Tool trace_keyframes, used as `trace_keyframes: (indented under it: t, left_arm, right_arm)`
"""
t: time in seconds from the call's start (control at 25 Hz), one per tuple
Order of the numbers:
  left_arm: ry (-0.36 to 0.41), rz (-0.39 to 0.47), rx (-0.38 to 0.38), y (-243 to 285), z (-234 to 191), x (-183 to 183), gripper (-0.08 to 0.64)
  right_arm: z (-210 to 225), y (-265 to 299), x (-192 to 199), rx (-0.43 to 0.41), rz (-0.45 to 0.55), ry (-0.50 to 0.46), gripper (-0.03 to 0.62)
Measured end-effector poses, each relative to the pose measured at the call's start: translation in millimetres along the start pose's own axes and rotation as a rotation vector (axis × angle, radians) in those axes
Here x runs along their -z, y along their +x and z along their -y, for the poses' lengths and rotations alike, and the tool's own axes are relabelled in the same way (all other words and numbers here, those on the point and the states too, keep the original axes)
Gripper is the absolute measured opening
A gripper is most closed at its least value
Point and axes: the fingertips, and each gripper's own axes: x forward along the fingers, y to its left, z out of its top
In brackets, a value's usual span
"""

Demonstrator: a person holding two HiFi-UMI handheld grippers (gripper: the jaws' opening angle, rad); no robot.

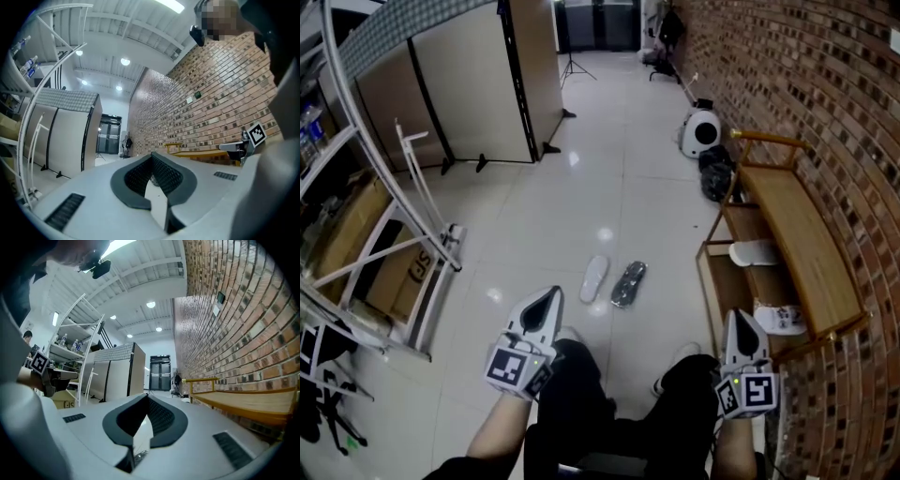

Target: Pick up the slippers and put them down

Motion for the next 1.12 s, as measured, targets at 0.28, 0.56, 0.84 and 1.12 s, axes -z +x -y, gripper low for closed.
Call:
trace_keyframes:
  t: [0.28,0.56,0.84,1.12]
  left_arm:
    - [-0.053,-0.02,-0.019,31,-23,21,0.0]
    - [-0.029,-0.001,0.063,80,-20,9,0.0]
    - [-0.038,0.046,0.208,140,12,-2,0.0]
    - [-0.071,0.066,0.373,175,72,-6,0.0]
  right_arm:
    - [3,40,15,-0.005,-0.017,0.028,0.003]
    - [33,43,-4,0.083,0.025,-0.007,0.003]
    - [74,14,-19,0.242,0.058,-0.031,0.003]
    - [100,-46,-36,0.397,0.052,-0.069,0.003]
